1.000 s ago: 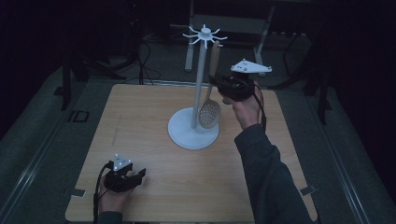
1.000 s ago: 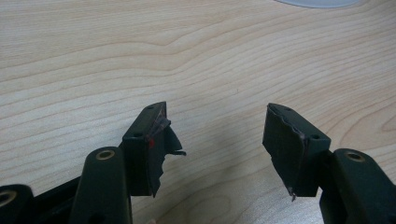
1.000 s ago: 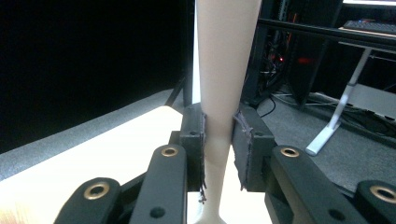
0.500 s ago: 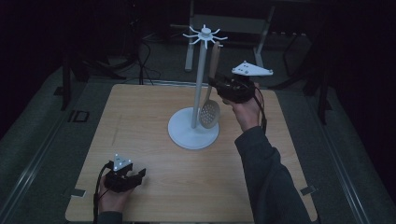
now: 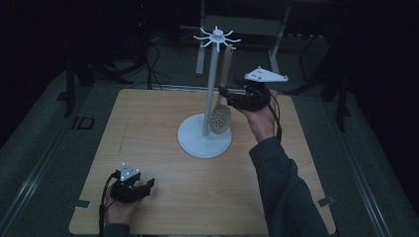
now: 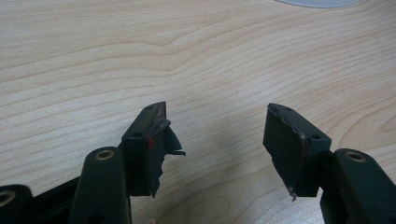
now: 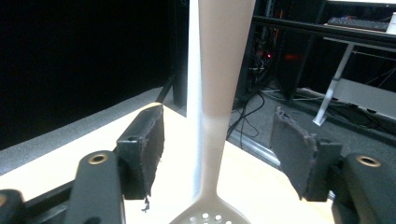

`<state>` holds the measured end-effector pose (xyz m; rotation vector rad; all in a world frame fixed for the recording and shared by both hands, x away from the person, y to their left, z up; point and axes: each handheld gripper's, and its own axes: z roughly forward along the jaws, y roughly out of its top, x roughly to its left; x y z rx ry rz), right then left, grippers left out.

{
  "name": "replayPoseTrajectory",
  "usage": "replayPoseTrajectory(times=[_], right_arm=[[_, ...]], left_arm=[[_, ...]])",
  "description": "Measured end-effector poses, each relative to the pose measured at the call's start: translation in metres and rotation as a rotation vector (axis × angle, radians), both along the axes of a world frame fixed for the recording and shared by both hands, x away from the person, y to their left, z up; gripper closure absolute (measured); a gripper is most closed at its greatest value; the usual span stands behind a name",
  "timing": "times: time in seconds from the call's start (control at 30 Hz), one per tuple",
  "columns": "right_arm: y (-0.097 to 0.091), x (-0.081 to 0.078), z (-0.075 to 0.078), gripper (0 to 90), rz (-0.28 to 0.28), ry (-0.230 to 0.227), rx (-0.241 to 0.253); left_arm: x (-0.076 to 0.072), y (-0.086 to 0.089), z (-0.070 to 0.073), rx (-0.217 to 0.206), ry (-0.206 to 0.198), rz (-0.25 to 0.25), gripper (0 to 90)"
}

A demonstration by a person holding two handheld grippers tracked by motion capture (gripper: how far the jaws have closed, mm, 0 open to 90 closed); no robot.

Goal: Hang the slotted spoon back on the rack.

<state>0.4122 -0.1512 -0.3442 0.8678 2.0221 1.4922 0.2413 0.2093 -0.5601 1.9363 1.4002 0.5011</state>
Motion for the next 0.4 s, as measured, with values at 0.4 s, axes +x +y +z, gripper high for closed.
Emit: replayPoseTrajectory(times=[0.4], right_arm=[[-0.01, -0.01, -0.005, 29.8, -0.021, 0.026, -0.041]], left_arm=[[0.0, 0.0, 0.0, 0.006, -0.002, 0.0, 39.8]])
